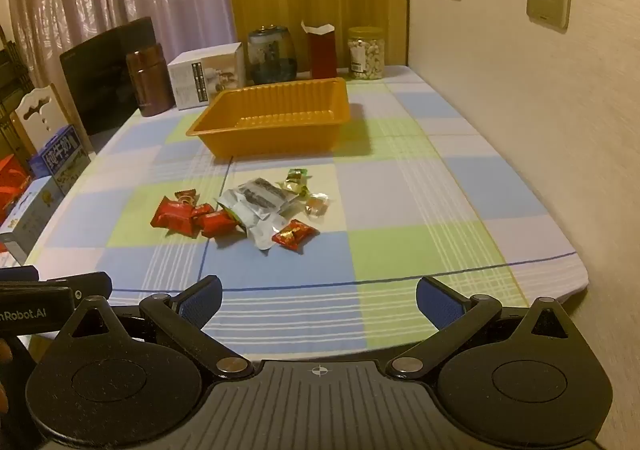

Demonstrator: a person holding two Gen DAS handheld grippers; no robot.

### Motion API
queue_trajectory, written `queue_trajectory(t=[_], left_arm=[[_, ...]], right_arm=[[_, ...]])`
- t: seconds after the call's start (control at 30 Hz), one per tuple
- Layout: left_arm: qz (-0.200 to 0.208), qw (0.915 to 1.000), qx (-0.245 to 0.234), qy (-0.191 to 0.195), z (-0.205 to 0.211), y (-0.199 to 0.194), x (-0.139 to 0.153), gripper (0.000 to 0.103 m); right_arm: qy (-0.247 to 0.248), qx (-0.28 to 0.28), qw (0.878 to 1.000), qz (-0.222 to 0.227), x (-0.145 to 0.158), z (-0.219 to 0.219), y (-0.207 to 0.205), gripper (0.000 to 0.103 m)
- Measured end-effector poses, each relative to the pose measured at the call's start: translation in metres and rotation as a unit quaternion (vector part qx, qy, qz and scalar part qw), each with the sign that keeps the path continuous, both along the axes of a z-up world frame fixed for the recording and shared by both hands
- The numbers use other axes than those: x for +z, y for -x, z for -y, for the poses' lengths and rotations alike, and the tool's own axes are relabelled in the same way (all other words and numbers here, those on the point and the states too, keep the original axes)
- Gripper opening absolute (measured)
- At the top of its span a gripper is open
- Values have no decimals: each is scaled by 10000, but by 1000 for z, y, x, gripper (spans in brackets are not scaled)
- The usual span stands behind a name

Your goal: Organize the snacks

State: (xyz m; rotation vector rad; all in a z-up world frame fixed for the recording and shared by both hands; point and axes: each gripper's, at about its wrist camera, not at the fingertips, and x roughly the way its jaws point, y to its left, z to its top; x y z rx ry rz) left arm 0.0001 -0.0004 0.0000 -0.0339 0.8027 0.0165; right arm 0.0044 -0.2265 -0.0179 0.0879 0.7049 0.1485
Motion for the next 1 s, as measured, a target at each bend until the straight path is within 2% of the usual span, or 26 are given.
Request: queue_trajectory(t=[0.03, 0.3, 0.57, 1.0], left_arm=[[38, 9998, -19, 188, -1, 0, 1, 103], [80, 9998, -40, 158, -2, 4, -10, 103], [30, 9998, -19, 174, 0, 1, 2, 103], [26, 9998, -27, 189, 3, 1, 5, 103]], right_arm=[[20, -6, 10000, -7, 0, 0, 0, 103], [13, -29, 10000, 14, 0, 0, 0, 103], [18, -25, 10000, 4, -1, 0, 1, 103], [10, -29, 10000, -7, -1, 1, 0, 103]])
